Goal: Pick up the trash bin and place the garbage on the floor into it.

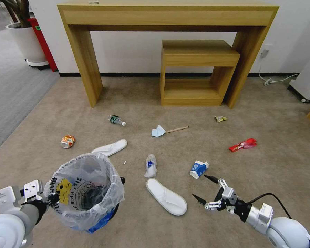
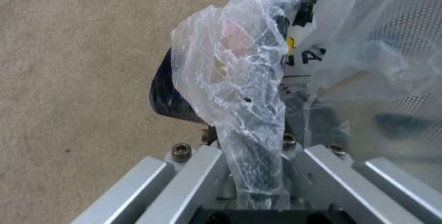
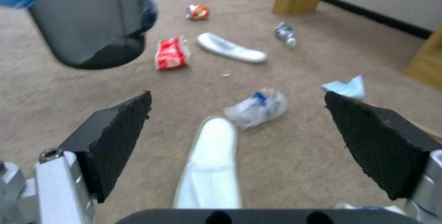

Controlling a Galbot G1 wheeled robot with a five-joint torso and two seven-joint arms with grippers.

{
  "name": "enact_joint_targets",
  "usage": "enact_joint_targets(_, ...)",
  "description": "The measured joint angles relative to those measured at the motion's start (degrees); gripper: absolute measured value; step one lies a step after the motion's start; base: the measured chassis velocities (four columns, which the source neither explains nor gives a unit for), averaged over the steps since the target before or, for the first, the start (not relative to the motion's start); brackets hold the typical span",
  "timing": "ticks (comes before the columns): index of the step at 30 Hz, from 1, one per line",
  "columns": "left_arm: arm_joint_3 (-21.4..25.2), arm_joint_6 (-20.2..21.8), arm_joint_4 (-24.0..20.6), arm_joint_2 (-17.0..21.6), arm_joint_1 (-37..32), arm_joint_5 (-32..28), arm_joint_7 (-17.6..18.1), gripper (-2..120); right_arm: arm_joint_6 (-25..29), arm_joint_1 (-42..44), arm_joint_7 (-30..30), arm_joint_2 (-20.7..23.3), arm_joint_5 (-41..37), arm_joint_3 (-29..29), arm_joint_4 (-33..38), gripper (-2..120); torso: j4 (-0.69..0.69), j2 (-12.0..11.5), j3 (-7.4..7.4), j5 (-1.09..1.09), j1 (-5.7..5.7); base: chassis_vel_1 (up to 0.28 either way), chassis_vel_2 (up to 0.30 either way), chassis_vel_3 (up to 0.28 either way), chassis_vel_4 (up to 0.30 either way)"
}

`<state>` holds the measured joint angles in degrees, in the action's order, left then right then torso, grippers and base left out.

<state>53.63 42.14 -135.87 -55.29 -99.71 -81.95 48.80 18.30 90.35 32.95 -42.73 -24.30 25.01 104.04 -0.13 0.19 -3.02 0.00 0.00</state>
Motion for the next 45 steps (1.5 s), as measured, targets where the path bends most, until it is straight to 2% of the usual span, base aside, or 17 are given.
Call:
enact_joint_targets(25,0.0,0.0,0.1,-0.5,0.1,0.2,-0.1,1,0.9,-4.3,-1.8,2.8,2.4,-11.7,-3.4,96,0.00,0.0,0.00,-0.01,0.00,0.000,0.000,0.000,0.000)
enact_joint_targets(31,-0.2,0.0,0.2,-1.2,0.1,0.8,-0.2,1,0.6,-8.0,-1.9,0.5,2.1,-15.9,-5.2,96,0.00,0.0,0.00,0.00,0.00,0.000,0.000,0.000,0.000)
enact_joint_targets(40,-0.4,0.0,0.5,-1.5,0.2,1.4,-0.4,1,-0.4,-10.6,-4.0,-2.0,3.6,-19.2,-6.8,95,0.00,0.0,0.00,0.00,0.00,0.000,0.000,0.000,0.000)
enact_joint_targets(45,-0.6,0.0,0.9,-1.6,0.5,1.6,-0.4,1,-3.7,-11.0,-8.8,-1.8,6.7,-20.3,-5.7,92,0.00,0.0,0.00,0.00,0.00,0.000,0.000,0.000,0.000)
